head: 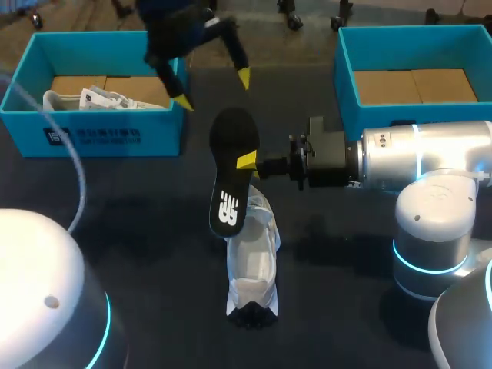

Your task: Take the shoe out of the shoebox, open the shoe tongue, remove and reinsert the insole, then place the shoe into the shoebox

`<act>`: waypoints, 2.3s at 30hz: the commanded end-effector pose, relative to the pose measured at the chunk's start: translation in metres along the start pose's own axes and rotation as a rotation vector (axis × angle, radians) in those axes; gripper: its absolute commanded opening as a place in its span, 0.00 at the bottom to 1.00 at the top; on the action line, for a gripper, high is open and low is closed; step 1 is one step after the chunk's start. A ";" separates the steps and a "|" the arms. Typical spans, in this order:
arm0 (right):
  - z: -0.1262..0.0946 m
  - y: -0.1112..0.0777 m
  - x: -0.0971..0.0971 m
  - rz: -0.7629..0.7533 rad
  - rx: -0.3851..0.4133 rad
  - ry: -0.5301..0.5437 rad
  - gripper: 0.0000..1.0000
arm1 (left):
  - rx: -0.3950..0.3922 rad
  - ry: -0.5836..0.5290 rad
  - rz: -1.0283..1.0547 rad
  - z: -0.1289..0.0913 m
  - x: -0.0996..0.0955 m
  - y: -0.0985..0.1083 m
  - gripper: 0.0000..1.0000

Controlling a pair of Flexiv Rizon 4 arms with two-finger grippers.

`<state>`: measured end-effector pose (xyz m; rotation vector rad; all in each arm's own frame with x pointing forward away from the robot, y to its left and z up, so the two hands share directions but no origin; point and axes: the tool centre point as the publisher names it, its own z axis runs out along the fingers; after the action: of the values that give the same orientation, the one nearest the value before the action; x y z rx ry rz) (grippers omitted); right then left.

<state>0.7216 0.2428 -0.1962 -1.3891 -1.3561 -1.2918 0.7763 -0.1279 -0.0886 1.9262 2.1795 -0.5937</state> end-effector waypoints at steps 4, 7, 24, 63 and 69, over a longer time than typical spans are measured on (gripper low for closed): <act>0.003 -0.001 0.000 0.000 -0.002 -0.002 0.00 | -0.002 -0.453 -0.095 0.004 0.023 -0.002 1.00; 0.003 -0.001 0.000 0.000 -0.002 -0.002 0.00 | -0.002 -0.453 -0.095 0.004 0.023 -0.002 1.00; 0.003 -0.001 0.000 0.000 -0.002 -0.002 0.00 | -0.058 -0.688 -0.044 0.021 0.051 0.008 1.00; 0.003 -0.001 0.000 0.000 -0.002 -0.002 0.00 | -0.080 -1.045 0.066 0.089 0.071 0.015 1.00; 0.003 -0.001 0.000 0.000 -0.002 -0.002 0.00 | -0.066 -1.084 0.089 0.093 0.064 0.013 1.00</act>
<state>0.7216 0.2428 -0.1962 -1.3891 -1.3561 -1.2918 0.7636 -0.1015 -0.1955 1.1774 1.3810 -1.1589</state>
